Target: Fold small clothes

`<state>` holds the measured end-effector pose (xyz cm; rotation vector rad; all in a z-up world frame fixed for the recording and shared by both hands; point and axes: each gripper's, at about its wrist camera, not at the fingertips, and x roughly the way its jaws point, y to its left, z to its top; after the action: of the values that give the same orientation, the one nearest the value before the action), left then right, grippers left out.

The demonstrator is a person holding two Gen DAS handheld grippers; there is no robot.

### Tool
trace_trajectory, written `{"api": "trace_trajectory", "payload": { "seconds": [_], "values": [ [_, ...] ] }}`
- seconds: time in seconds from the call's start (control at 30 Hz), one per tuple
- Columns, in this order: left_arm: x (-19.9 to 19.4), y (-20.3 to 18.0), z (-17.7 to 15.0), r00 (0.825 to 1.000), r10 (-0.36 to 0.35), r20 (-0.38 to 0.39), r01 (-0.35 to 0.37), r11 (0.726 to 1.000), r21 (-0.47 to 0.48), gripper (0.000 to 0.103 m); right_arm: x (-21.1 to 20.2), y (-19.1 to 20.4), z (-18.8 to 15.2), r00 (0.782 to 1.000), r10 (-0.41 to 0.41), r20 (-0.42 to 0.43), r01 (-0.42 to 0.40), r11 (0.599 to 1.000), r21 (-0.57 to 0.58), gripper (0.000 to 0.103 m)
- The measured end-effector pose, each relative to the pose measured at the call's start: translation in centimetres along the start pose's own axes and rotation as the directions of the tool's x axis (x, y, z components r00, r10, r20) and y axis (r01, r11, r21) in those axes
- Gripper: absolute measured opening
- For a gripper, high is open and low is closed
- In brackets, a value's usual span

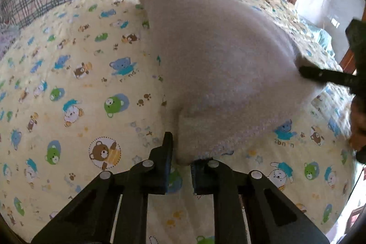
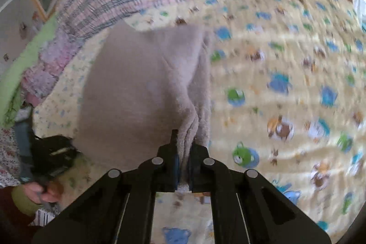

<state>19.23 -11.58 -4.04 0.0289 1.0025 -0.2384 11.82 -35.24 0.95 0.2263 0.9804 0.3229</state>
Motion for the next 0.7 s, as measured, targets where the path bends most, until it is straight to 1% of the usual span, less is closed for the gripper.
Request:
{"api": "trace_trajectory", "payload": {
  "seconds": [0.03, 0.13, 0.17, 0.2, 0.27, 0.3, 0.33, 0.37, 0.4, 0.43, 0.47, 0.6, 0.63, 0.67, 0.7],
  "values": [
    [0.1, 0.1, 0.0, 1.000, -0.004, -0.003, 0.004, 1.000, -0.004, 0.015, 0.2, -0.2, -0.2, 1.000, 0.004, 0.011, -0.004, 1.000, 0.014, 0.006],
    [-0.2, 0.4, 0.0, 1.000, -0.024, -0.020, 0.024, 1.000, -0.009, 0.018, 0.1, 0.1, -0.4, 1.000, -0.010, 0.021, 0.010, 1.000, 0.005, 0.007],
    [-0.5, 0.3, -0.2, 0.999, -0.034, -0.023, 0.033, 0.999, -0.011, 0.021, 0.0, 0.2, -0.4, 1.000, -0.009, 0.019, 0.009, 1.000, 0.006, 0.007],
    [-1.0, 0.4, -0.5, 0.999, -0.044, -0.032, 0.043, 0.999, -0.013, 0.026, -0.1, 0.3, -0.3, 1.000, -0.011, 0.016, 0.011, 1.000, 0.002, 0.008],
    [-2.0, 0.8, -1.1, 0.997, -0.063, -0.033, 0.063, 0.998, -0.023, 0.050, -0.5, 0.4, -0.4, 1.000, -0.015, 0.012, 0.015, 1.000, 0.001, 0.008],
    [-2.6, 1.0, -1.3, 0.997, -0.070, -0.024, 0.069, 0.997, -0.027, 0.053, -0.4, 0.5, -0.4, 1.000, -0.012, 0.011, 0.012, 1.000, 0.005, 0.008],
    [-3.4, 1.3, -1.4, 0.997, -0.077, -0.008, 0.077, 0.997, -0.031, 0.055, -0.6, 0.4, -0.5, 1.000, -0.003, 0.013, 0.003, 1.000, 0.017, 0.008],
    [-4.0, 1.6, -1.4, 0.996, -0.086, 0.002, 0.086, 0.996, -0.034, 0.055, -0.8, 0.3, -0.5, 1.000, 0.007, 0.014, -0.007, 1.000, 0.027, 0.012],
    [-4.5, 1.8, -1.3, 0.996, -0.094, 0.011, 0.094, 0.995, -0.038, 0.058, -1.1, 0.3, -0.7, 1.000, 0.013, 0.013, -0.014, 0.999, 0.041, 0.012],
    [-5.0, 2.0, -1.1, 0.995, -0.098, 0.022, 0.099, 0.994, -0.047, 0.063, -1.4, 0.2, -0.8, 1.000, 0.017, 0.013, -0.017, 0.998, 0.055, 0.012],
    [-5.3, 2.3, -0.9, 0.995, -0.100, 0.031, 0.101, 0.993, -0.053, 0.066, -1.6, 0.2, -0.8, 1.000, 0.016, 0.014, -0.017, 0.998, 0.063, 0.012],
    [-5.8, 3.3, 0.8, 0.988, -0.145, 0.048, 0.150, 0.984, -0.101, 0.069, -3.1, 0.6, -0.2, 0.998, 0.026, 0.052, -0.031, 0.996, 0.088, 0.015],
    [-5.6, 3.5, 1.4, 0.987, -0.153, 0.045, 0.158, 0.981, -0.114, 0.070, -3.5, 0.6, 0.2, 0.997, 0.033, 0.068, -0.040, 0.995, 0.097, 0.022],
    [-5.3, 3.7, 2.1, 0.986, -0.163, 0.045, 0.168, 0.977, -0.131, 0.071, -3.9, 0.7, 0.7, 0.995, 0.043, 0.088, -0.052, 0.993, 0.106, 0.036],
    [-5.0, 4.0, 2.8, 0.985, -0.169, 0.044, 0.174, 0.974, -0.145, 0.072, -4.1, 0.7, 1.2, 0.993, 0.051, 0.107, -0.063, 0.992, 0.113, 0.046]
  ]
}}
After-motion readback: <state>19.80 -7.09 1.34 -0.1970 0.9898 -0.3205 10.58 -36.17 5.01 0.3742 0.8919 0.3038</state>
